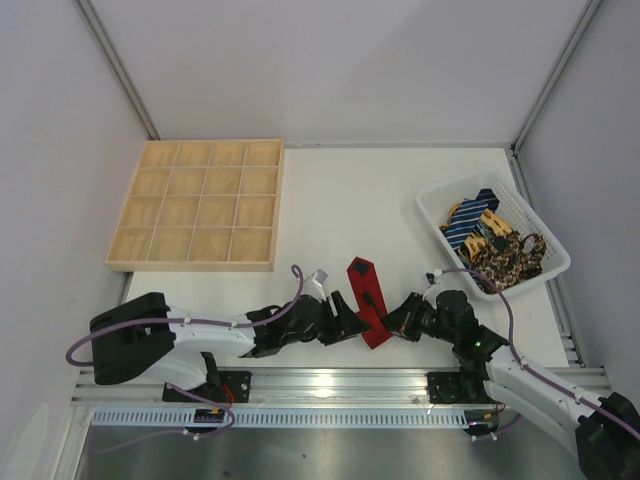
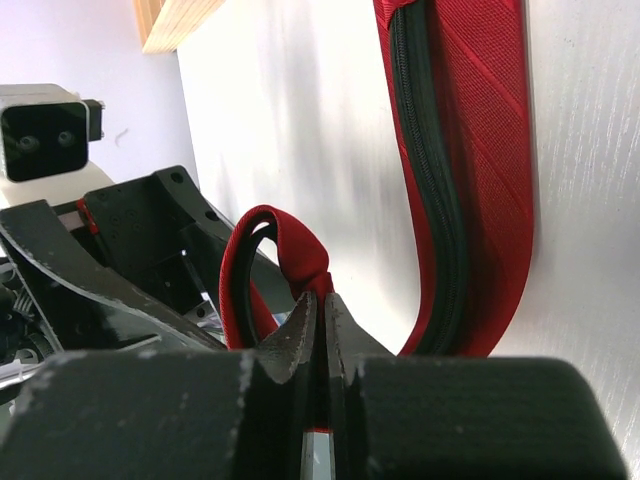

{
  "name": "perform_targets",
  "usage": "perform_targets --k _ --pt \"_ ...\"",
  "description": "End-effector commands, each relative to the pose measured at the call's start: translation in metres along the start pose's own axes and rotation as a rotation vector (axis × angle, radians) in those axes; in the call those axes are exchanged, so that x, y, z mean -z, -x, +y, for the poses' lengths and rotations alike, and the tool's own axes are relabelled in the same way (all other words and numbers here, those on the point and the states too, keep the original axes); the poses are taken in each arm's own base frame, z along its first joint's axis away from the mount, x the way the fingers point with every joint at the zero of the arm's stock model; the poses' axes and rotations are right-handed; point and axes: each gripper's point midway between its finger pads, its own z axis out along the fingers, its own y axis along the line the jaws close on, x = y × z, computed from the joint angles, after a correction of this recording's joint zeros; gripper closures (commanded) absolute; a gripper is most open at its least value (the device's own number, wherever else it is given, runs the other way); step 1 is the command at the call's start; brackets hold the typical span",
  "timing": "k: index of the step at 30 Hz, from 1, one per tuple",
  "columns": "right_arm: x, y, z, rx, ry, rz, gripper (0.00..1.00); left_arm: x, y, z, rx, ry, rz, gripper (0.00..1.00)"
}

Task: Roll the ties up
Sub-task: Roll the tie

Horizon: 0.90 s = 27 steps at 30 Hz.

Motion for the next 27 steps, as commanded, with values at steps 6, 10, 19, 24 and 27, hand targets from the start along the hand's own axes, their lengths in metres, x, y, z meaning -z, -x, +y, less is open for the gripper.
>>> perform_targets --k 6,10,19,24,27 --pt "0.003 -0.022 -0.038 -0.05 -0.048 0.054 1.0 -0.008 0.023 -0.02 -0.011 -0.049 -0.112 0.35" --pt "0.003 -0.023 -0.038 -0.056 -0.04 0.056 1.0 -0.011 0.028 -0.021 -0.014 -0.057 -0.129 0.36" --pt "0.004 -0.026 -0.036 -0.067 -0.03 0.069 1.0 -0.02 0.037 -0.036 -0.053 -0.089 -0.159 0.45" --pt "0.004 -0.026 -0.037 -0.075 -0.031 0.068 1.0 -0.022 0.038 -0.044 -0.076 -0.12 -0.163 0.49" --pt "0.004 -0.025 -0.036 -0.073 -0.028 0.068 1.0 -0.023 0.036 -0.045 -0.077 -0.127 -0.154 0.51"
